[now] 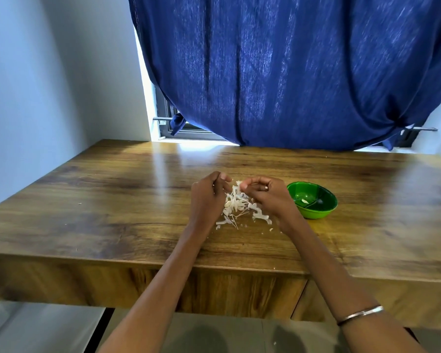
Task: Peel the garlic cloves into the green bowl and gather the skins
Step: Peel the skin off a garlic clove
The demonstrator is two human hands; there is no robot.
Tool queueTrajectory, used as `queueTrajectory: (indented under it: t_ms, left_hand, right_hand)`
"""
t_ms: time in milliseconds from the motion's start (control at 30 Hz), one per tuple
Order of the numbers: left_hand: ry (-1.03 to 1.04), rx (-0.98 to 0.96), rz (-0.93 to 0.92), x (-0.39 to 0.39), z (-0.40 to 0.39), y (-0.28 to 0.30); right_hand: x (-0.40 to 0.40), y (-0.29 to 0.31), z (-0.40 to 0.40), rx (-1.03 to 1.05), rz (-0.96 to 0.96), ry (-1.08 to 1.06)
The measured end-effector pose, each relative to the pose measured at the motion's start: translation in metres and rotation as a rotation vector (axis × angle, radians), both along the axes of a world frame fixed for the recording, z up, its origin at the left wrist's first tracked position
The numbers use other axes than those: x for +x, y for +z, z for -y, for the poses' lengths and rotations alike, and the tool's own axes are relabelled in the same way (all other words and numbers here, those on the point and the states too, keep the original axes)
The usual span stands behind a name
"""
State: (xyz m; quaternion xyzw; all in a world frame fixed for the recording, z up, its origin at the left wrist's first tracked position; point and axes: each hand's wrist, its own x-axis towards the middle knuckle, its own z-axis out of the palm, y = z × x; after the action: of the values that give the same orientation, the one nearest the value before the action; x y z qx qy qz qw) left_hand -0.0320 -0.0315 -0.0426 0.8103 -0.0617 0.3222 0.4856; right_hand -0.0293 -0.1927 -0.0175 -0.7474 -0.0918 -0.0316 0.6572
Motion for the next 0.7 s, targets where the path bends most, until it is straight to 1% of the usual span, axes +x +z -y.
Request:
queueTrajectory:
  t_ms: [67, 133, 233, 300, 467, 600, 700]
  left_hand:
    - [-0.051, -0.002, 0.025, 0.0, 0.002, 0.002]
    - [-0.086, -0.017, 0.07, -0.002, 0.004, 0.004]
    - [-0.167, -0.089, 0.071, -0.005, 0.006, 0.006]
    - [-0.193, -0.12, 0.042, -0.006, 0.006, 0.007]
    - [-0.107, -0.175, 0.084, -0.007, 0.004, 0.008]
    - [-0.146, -0.232, 0.051, -0.01, 0.005, 0.011]
    - [-0.199, -0.246, 0.02, -0.01, 0.006, 0.012]
  right_hand:
    - [0.001, 0.002, -0.002, 0.163, -0.101, -0.005]
    - [0.001, 0.002, -0.002, 0.285, -0.145, -0.002]
    - [0.001, 0.0, -0.001, 0.373, -0.149, 0.027]
    - [-0.001, -0.003, -0.003, 0.366, -0.124, 0.028]
    - [-0.003, -0.008, -0.005, 0.298, -0.053, 0.06]
    - [-0.003, -0.01, -0.004, 0.206, 0.015, 0.029]
    - [-0.002, -0.011, -0.003, 0.148, 0.115, -0.015]
